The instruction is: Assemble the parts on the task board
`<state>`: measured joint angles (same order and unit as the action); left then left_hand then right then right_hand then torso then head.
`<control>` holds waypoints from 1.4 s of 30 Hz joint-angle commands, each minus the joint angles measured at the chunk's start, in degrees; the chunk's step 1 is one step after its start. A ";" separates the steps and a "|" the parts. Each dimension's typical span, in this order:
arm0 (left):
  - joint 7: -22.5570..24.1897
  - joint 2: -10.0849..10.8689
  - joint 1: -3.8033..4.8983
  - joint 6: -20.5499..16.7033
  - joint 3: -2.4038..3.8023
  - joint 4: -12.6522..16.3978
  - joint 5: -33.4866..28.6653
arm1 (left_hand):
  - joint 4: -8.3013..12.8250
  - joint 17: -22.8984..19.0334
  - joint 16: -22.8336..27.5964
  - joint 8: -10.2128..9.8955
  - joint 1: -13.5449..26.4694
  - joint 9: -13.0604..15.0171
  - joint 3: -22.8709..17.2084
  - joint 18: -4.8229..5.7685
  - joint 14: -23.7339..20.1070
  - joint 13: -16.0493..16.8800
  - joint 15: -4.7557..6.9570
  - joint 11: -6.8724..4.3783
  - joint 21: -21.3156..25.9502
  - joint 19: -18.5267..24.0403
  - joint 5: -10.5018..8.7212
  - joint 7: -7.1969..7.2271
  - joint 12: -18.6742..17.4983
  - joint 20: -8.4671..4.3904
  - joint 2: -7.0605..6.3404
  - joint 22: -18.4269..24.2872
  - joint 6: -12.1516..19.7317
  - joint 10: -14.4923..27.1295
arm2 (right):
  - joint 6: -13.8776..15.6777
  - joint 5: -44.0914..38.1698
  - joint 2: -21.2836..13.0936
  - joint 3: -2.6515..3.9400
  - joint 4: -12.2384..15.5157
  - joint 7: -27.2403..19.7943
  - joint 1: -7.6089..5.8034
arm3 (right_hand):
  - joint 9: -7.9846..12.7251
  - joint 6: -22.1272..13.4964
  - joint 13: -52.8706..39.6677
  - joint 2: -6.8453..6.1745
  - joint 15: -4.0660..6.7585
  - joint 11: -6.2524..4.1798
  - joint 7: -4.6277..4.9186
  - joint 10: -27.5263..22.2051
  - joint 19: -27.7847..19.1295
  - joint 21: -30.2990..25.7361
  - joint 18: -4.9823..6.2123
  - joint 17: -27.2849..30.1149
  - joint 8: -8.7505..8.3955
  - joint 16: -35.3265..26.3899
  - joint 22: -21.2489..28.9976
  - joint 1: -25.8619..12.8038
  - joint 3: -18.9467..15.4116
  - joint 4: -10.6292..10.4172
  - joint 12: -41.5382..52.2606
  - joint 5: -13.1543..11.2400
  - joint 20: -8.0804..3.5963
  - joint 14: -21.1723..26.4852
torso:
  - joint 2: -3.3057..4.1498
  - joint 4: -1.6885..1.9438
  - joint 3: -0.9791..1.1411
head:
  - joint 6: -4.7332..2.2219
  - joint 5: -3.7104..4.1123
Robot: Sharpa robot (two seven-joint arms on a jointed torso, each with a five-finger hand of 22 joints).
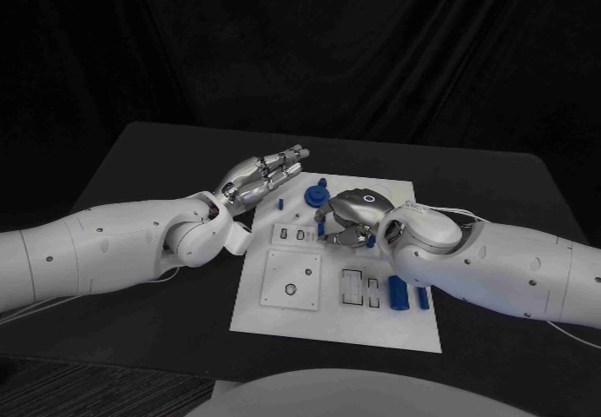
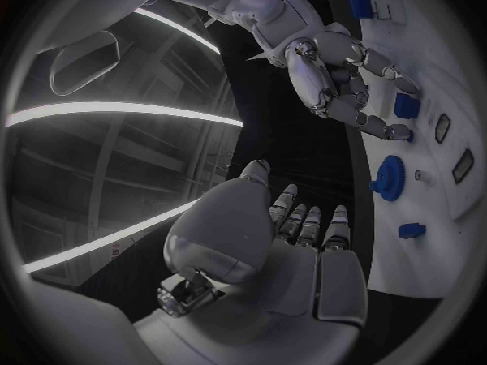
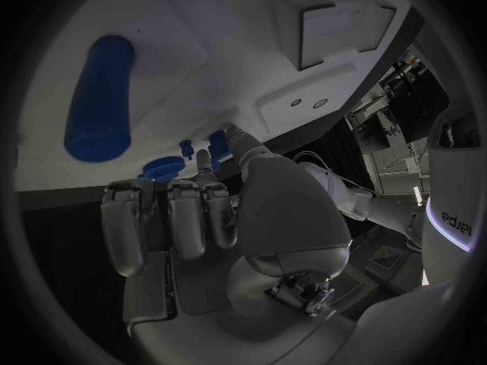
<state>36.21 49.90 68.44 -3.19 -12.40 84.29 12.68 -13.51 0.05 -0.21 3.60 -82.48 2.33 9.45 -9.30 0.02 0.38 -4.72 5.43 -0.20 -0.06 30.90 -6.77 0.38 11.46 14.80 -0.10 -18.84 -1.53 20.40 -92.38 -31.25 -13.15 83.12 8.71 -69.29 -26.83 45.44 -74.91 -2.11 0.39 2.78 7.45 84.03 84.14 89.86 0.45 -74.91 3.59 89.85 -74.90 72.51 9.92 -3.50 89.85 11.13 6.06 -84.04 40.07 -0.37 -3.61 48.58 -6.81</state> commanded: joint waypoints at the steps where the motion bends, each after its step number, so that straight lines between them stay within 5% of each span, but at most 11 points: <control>1: 0.63 -0.09 -0.08 0.56 0.05 0.09 0.03 | 0.14 -0.05 0.21 0.20 -0.48 0.04 -0.30 -1.07 -0.02 0.08 -0.21 0.23 0.20 0.06 0.35 -0.33 0.06 0.37 0.04 0.10 0.06 -0.05 | 0.07 -0.36 -0.04 0.01 -0.01 0.39 0.16 | 0.59 -1.34 -15.09 -0.58 -0.12 -0.10 -0.04 5.97 5.53 -0.19 -0.34 -15.09 -0.12 0.15 -14.95 -0.13 -0.69 -0.09 0.15 -0.79 0.14 -5.96 | -0.03 0.01 -0.02 | 0.24 -0.03; 16: 1.50 0.53 -0.08 -2.45 0.05 0.64 0.03 | 0.88 -0.05 0.21 0.46 -0.17 0.12 -0.20 -1.06 -0.02 0.13 -0.62 0.54 0.07 -0.08 0.31 -0.61 0.11 1.26 -1.04 -0.01 -0.62 -0.26 | 10.63 -0.36 -2.77 0.24 2.15 -3.91 -0.07 | 1.63 -3.04 -15.09 -0.86 0.06 -0.32 -0.35 5.97 5.32 -0.41 -0.26 -15.09 0.20 0.15 -14.85 -0.70 -2.03 -0.84 0.15 -3.04 -0.02 -5.96 | -0.21 -0.03 -0.02 | -0.62 -0.96; 18: 2.23 0.82 -0.08 -4.20 0.05 0.88 0.03 | 0.95 -0.05 0.21 0.85 0.58 0.23 0.26 -1.11 -0.02 0.26 -1.18 0.96 -0.30 -0.56 0.05 -0.97 0.25 2.68 -1.89 -0.30 -1.69 -0.88 | 13.04 -0.36 -3.79 0.38 3.29 -5.01 -0.52 | 1.67 -2.93 -15.09 -0.89 0.11 -0.38 -0.43 5.97 5.34 -0.38 -0.27 -15.09 0.26 0.15 -14.86 -0.76 -2.16 -0.98 0.15 -3.23 -0.05 -5.96 | -0.13 -0.02 -0.04 | -0.67 -0.99; 22: 3.29 1.38 -0.07 -6.44 0.06 1.26 0.03 | 0.91 -0.05 0.21 1.21 1.16 0.31 0.70 -1.12 -0.02 0.37 -1.57 1.31 -0.58 -0.93 -0.90 -1.24 0.35 3.28 -2.56 -0.49 -2.70 -1.53 | 16.13 -0.36 -6.37 0.51 6.07 -6.36 -1.91 | 1.75 -2.47 -15.09 -0.99 0.29 -0.60 -0.69 5.97 5.38 -0.35 -0.28 -15.09 0.45 0.15 -14.87 -1.01 -2.57 -1.54 0.15 -3.74 -0.18 -5.96 | -0.35 -0.11 0.00 | -0.90 -0.96; 27: 4.63 2.86 0.25 -9.76 0.08 2.63 0.99 | 1.14 0.14 -0.02 1.82 0.63 0.42 0.86 -1.17 0.43 0.88 -3.01 2.70 -1.86 -2.62 -4.65 -2.25 0.80 4.68 -3.28 -1.21 -4.50 -4.33 | 17.15 -0.36 -11.20 0.57 10.20 -7.04 -4.77 | 1.81 -2.01 -15.09 -0.84 0.41 -0.73 -0.80 5.97 5.23 -0.50 -0.23 -15.09 0.61 0.15 -14.81 -1.13 -2.78 -2.05 0.15 -4.19 -0.30 -5.96 | -0.47 -0.45 0.03 | -1.07 -1.30; 28: 4.78 3.08 0.51 -10.44 0.09 2.83 1.52 | 0.87 0.37 -0.31 1.82 0.78 0.41 1.02 -1.17 1.10 1.24 -3.32 2.92 -2.29 -3.20 -5.76 -2.39 1.06 4.83 -3.35 -1.43 -4.56 -5.87 | 16.94 -0.36 -12.07 0.57 10.80 -6.98 -5.16 | 1.81 -1.99 -15.09 -0.83 0.41 -0.73 -0.80 5.97 5.23 -0.50 -0.23 -15.09 0.61 0.15 -14.81 -1.13 -2.78 -2.06 0.15 -4.20 -0.30 -5.96 | -0.52 -0.52 0.03 | -1.04 -1.33; 30: 4.89 3.39 1.48 -11.97 0.09 3.13 2.87 | -2.19 1.32 -1.68 1.81 2.37 0.42 2.64 -1.13 4.46 2.45 -4.06 3.80 -3.75 -5.09 -12.62 -2.62 1.56 4.98 -3.57 -2.08 -4.84 -10.00 | 16.10 -0.36 -14.12 0.56 12.00 -6.84 -5.98 | 1.84 -1.94 -15.09 -0.67 0.44 -0.76 -0.84 5.97 5.05 -0.68 -0.17 -15.09 0.61 0.15 -14.73 -0.99 -2.72 -2.13 0.15 -4.22 -0.33 -5.96 | -0.71 -0.75 0.07 | -1.13 -1.69; 32: 4.75 3.61 2.51 -13.51 0.10 3.46 3.97 | -3.16 2.41 -4.64 1.86 3.92 0.50 4.07 -1.07 9.36 3.90 -5.14 4.71 -5.09 -7.02 -15.82 -2.94 2.24 5.15 -3.06 -2.64 -5.28 -14.28 | 14.91 -0.36 -16.11 0.55 12.96 -6.92 -6.60 | 1.92 -1.91 -15.09 -0.46 0.48 -0.80 -0.88 5.97 4.76 -0.98 -0.07 -15.09 0.56 0.15 -14.59 -0.54 -2.59 -2.12 0.15 -4.12 -0.38 -5.96 | -1.08 -1.04 0.11 | -1.14 -1.92; 36: 3.34 3.64 4.95 -15.93 0.10 3.79 6.65 | -3.02 5.07 -15.58 1.75 3.30 0.57 5.48 0.45 22.81 8.62 -7.31 6.57 -7.60 -11.36 -15.61 -2.87 3.99 5.33 -2.53 -3.54 -5.98 -26.07 | 13.53 -0.36 -19.28 0.52 14.61 -6.96 -7.38 | 2.12 -1.87 -15.09 -0.21 0.56 -0.87 -0.94 5.97 4.53 -1.22 0.01 -15.09 0.47 0.15 -14.49 0.62 -2.39 -1.96 0.15 -3.63 -0.48 -5.96 | -1.37 -1.61 0.25 | -1.41 -2.56; 38: 1.67 3.42 6.26 -16.87 0.10 3.77 9.27 | -2.52 6.02 -19.90 1.64 1.09 0.59 5.09 1.19 26.35 10.80 -7.86 7.24 -7.62 -11.76 -13.80 -2.66 4.83 5.20 -2.66 -3.41 -6.20 -29.44 | 13.20 -0.36 -20.74 0.43 15.43 -6.97 -7.63 | 2.13 -1.58 -15.09 -0.06 0.58 -0.89 -0.94 5.97 4.53 -1.22 0.01 -15.09 0.58 0.15 -14.49 0.94 -2.32 -1.98 0.15 -3.57 -0.51 -5.96 | -1.55 -1.98 0.54 | -1.42 -3.17; 42: -3.05 2.86 8.12 -16.80 0.11 3.57 14.72 | -2.80 8.48 -28.73 1.14 -0.83 0.56 5.19 2.01 30.03 16.90 -8.72 9.10 -9.84 -16.41 -13.82 -2.89 7.02 5.23 -3.02 -4.03 -6.08 -34.37 | 12.70 -0.36 -22.88 -0.05 16.47 -6.98 -7.86 | 2.14 -1.54 -15.09 -0.02 0.59 -0.90 -0.96 5.97 4.49 -1.27 0.03 -15.09 0.59 0.15 -14.47 1.02 -2.30 -1.98 0.15 -3.57 -0.51 -5.96 | -2.07 -2.71 1.28 | -1.25 -3.90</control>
<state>36.58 52.92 76.33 -17.64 -12.32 87.79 20.92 -16.43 8.13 -27.58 4.94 -82.95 2.85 14.59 -8.35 29.49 16.29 -13.27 14.20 -9.59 -15.61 17.14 -8.79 6.97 16.66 11.79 -4.01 -24.60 -35.11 33.95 -92.40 -54.02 -13.20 99.17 2.18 -77.10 -24.77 43.49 -74.90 -2.17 0.56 2.34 6.45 84.04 83.94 88.97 0.45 -74.90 3.99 89.85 -74.92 73.06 7.34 -5.29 89.85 7.27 5.85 -83.88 38.46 -2.42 -2.88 47.16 -10.34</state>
